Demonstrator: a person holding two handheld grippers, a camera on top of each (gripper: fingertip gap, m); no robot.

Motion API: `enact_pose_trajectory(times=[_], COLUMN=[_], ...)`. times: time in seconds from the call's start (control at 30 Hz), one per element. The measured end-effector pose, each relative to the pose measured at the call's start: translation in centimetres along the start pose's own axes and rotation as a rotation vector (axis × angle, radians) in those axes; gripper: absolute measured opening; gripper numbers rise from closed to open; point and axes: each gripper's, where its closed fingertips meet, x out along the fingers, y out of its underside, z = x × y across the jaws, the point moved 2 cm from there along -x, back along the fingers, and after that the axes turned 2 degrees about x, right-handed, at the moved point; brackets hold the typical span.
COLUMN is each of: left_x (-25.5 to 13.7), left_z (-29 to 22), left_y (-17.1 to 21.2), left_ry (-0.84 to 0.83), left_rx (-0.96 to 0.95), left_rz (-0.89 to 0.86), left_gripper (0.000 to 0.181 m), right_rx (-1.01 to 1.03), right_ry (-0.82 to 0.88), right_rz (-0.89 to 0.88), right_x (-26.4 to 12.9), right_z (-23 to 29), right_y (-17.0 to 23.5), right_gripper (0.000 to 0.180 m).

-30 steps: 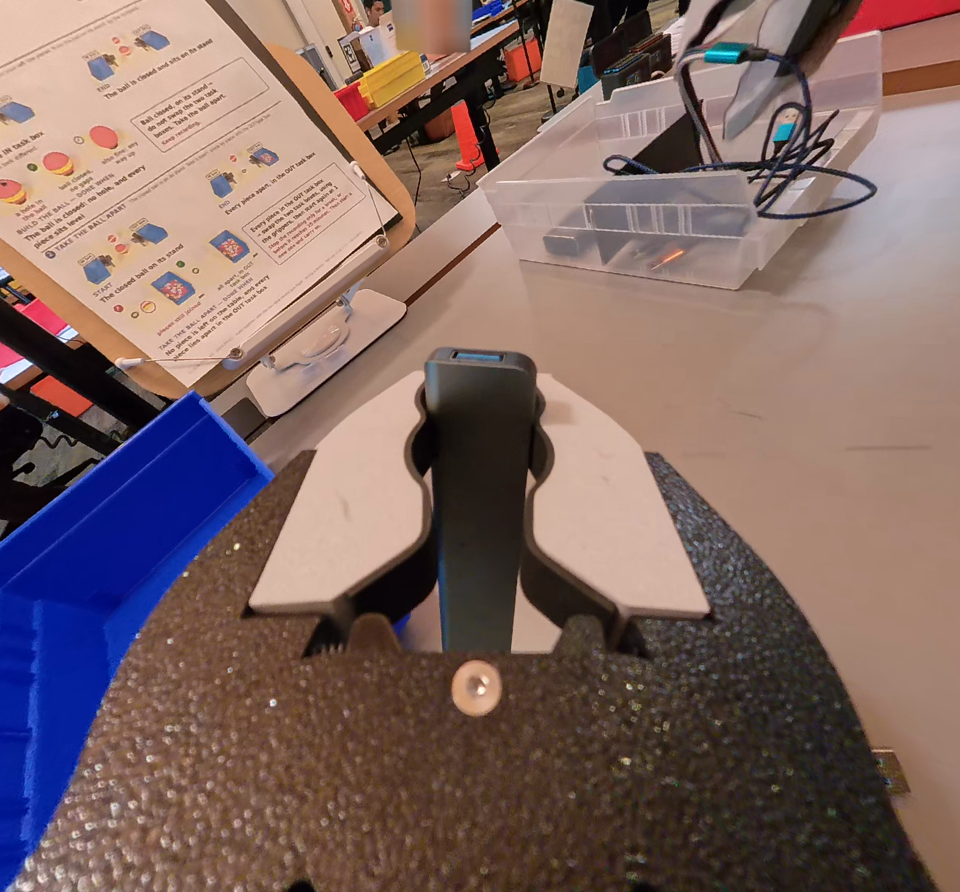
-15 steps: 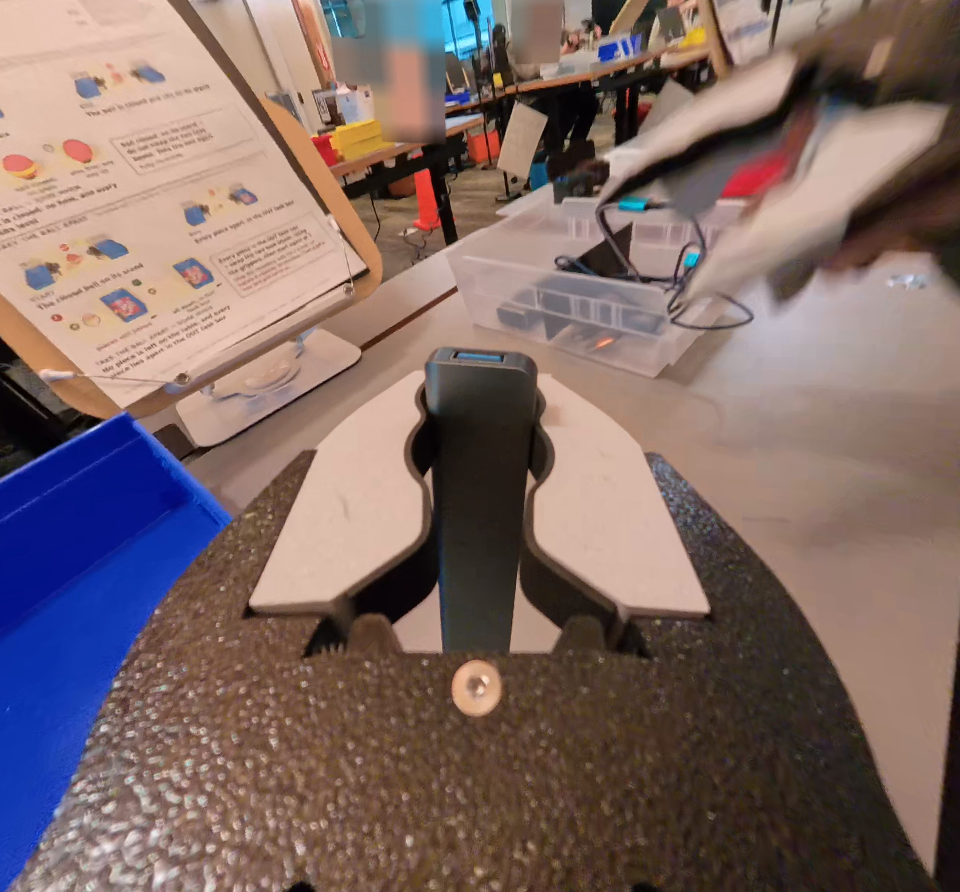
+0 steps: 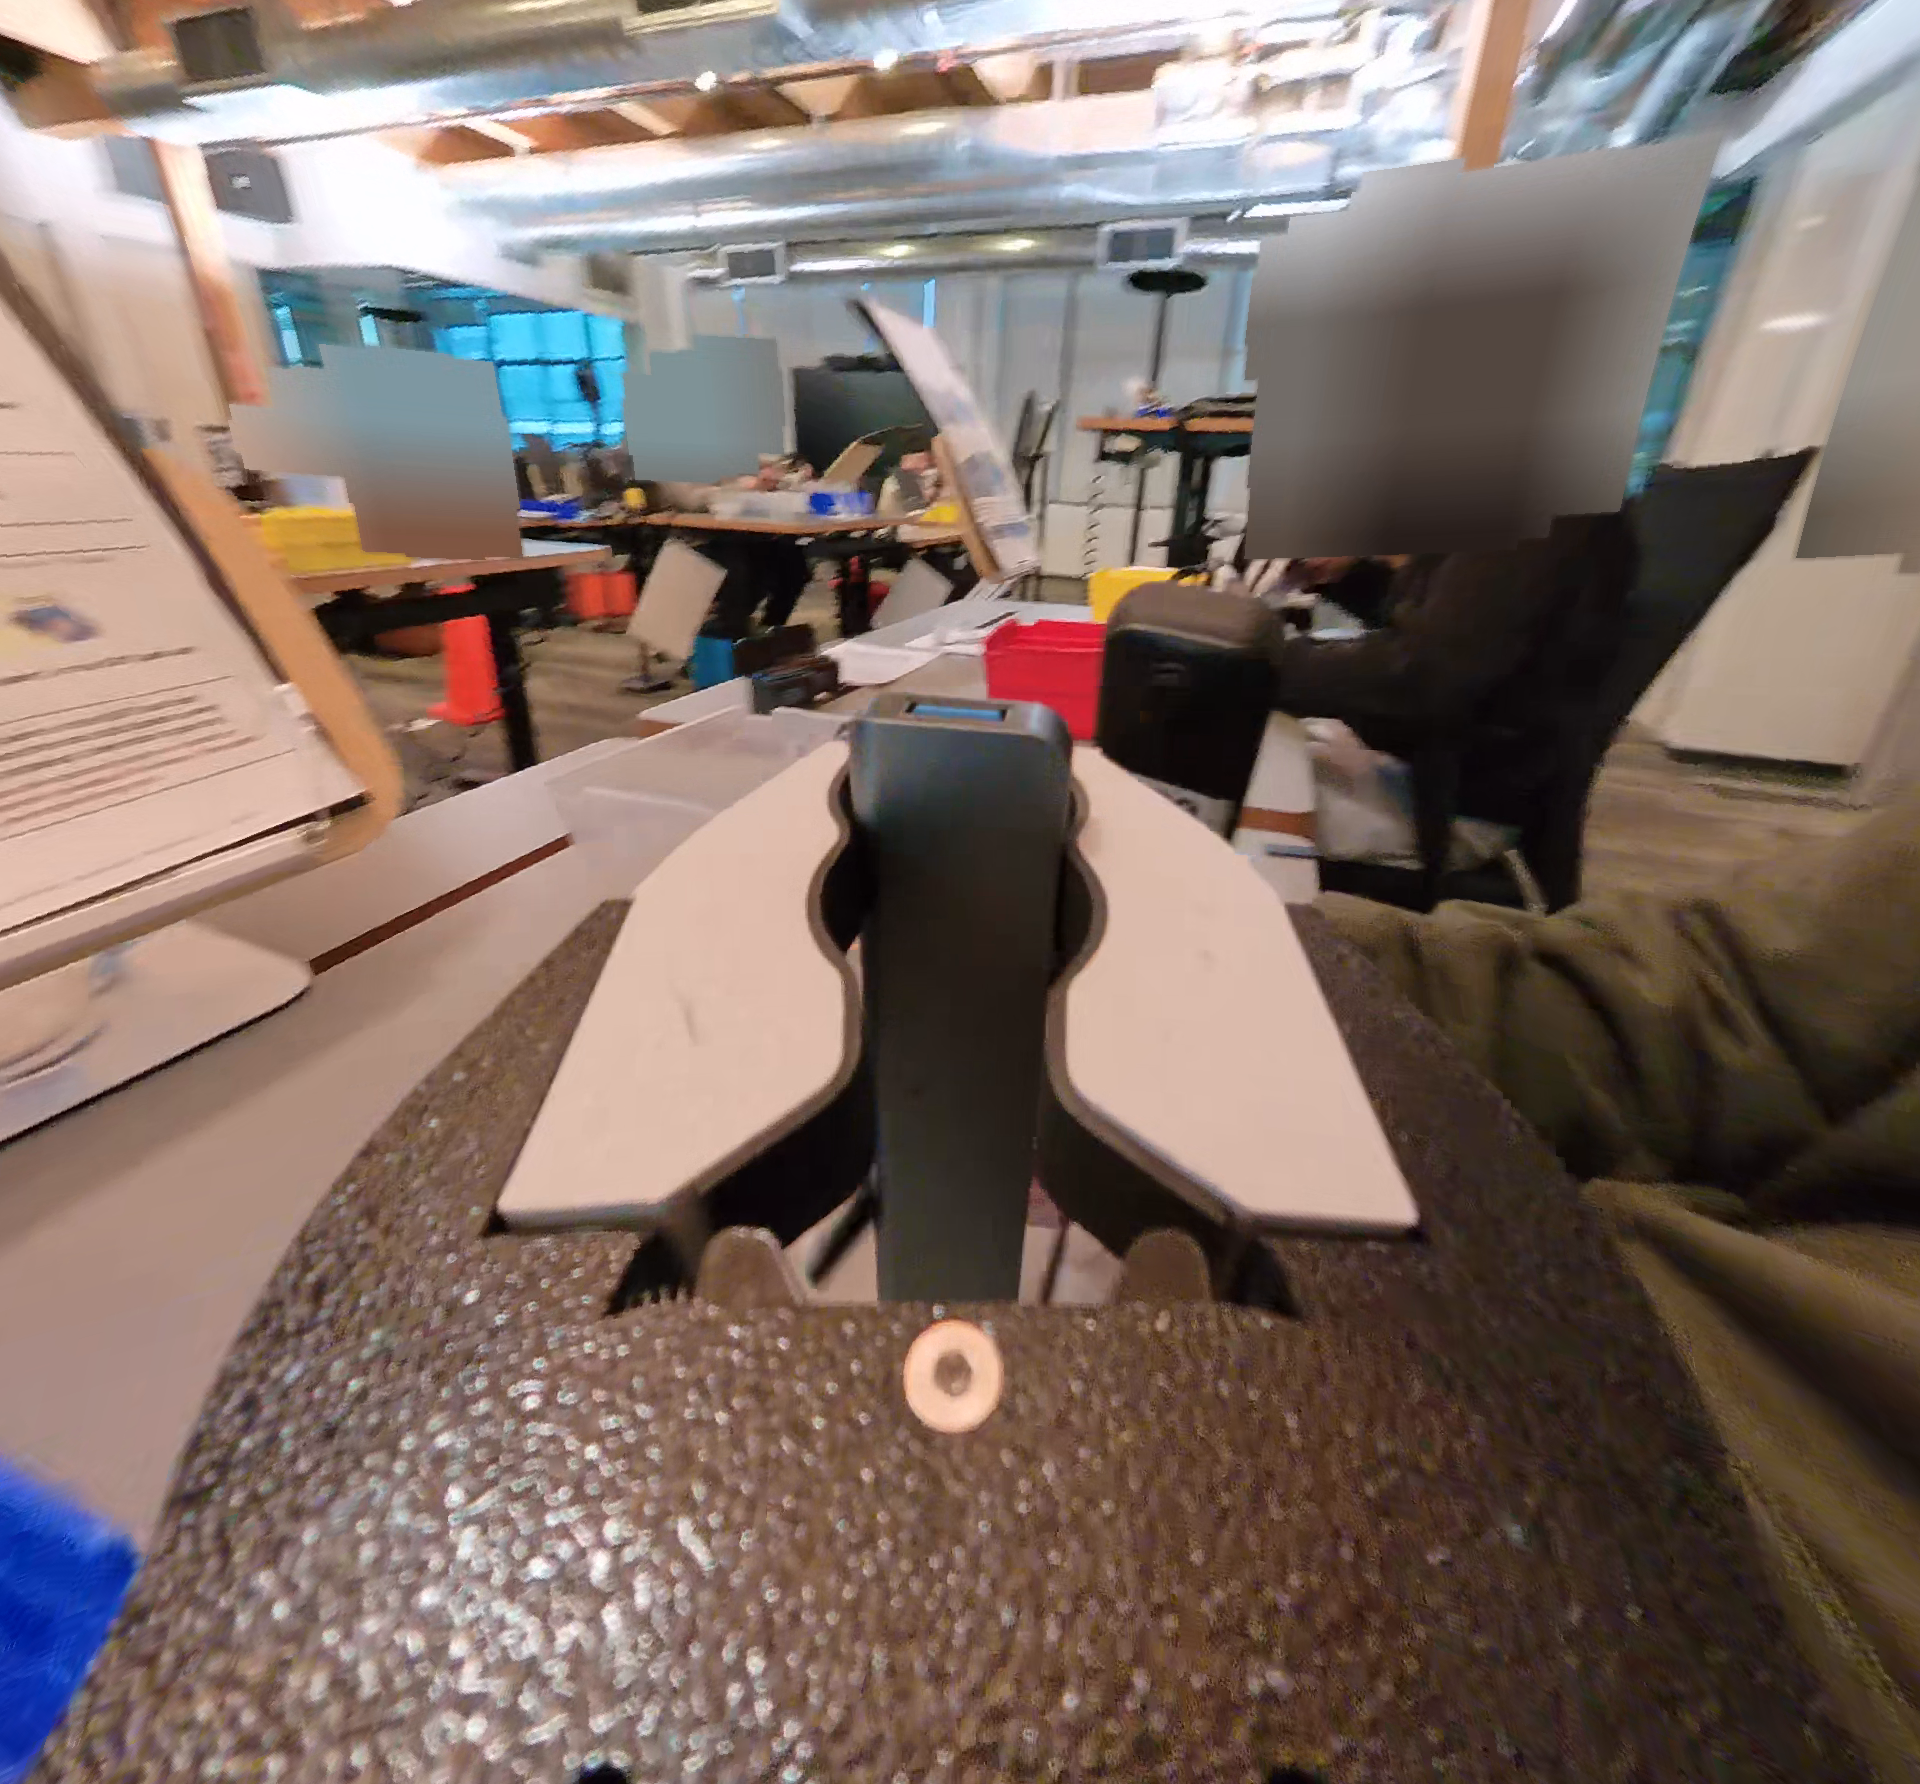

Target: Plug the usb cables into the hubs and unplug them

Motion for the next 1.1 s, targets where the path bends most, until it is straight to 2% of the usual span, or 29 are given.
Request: enact_pose_trajectory(times=[0.17, 0.27, 0.33, 0.43, 0.63, 0.7, 0.77, 0.83, 0.9, 1.0, 1.1], left_x=[0.1, 0.0, -0.1, -0.3, -0.3, 0.0, 0.3, 0.5, 0.7, 0.5, 0.1], left_z=[-0.5, 0.0, 0.3, 1.0, 2.1, 2.3, 2.3, 2.3, 2.2, 2.6, 3.2], left_y=[0.5, 0.7, 0.6, 1.2, 3.5, 4.4, 5.1, 5.4, 5.5, 6.0, 6.7], left_ry=[0.073, 0.024, -0.011, -0.084, -0.169, -0.178, -0.174, -0.179, -0.168, -0.179, -0.197], left_rx=[-0.009, 0.01, 0.035, 0.092, 0.253, 0.276, 0.292, 0.301, 0.304, 0.312, 0.323], left_rz=[-0.016, -0.01, -0.006, 0.072, 0.254, 0.304, 0.333, 0.339, 0.337, 0.359, 0.387], left_gripper=[0.033, 0.029, 0.048, 0.068, 0.062, 0.06, 0.06, 0.058, 0.057, 0.056, 0.055], right_rx=[-0.015, -0.076, -0.129, -0.234, -0.747, -0.816, -0.818, -0.84, -0.788, -0.806, -0.772], right_ry=[0.001, 0.11, 0.221, 0.466, 0.941, 1.023, 1.077, 1.154, 1.119, 1.086, 0.873], right_rz=[0.063, 0.123, 0.169, 0.236, 0.614, 0.696, 0.683, 0.684, 0.721, 0.966, 1.129], right_x=[-0.9, -2.1, -3.8, -8.8, -23.5, -27.2, -29.8, -32.0, -33.0, -34.8, -34.7], right_z=[-0.2, -1.6, -3.4, -8.1, -19.3, -22.9, -26.1, -28.8, -30.8, -32.6, -32.1], right_y=[0.7, 0.7, 0.4, -1.8, -10.3, -12.2, -12.7, -11.7, -8.5, -2.3, 3.4], right_gripper=[0.032, 0.031, 0.031, 0.031, 0.031, 0.031, 0.031, 0.031, 0.031, 0.031, 0.031])
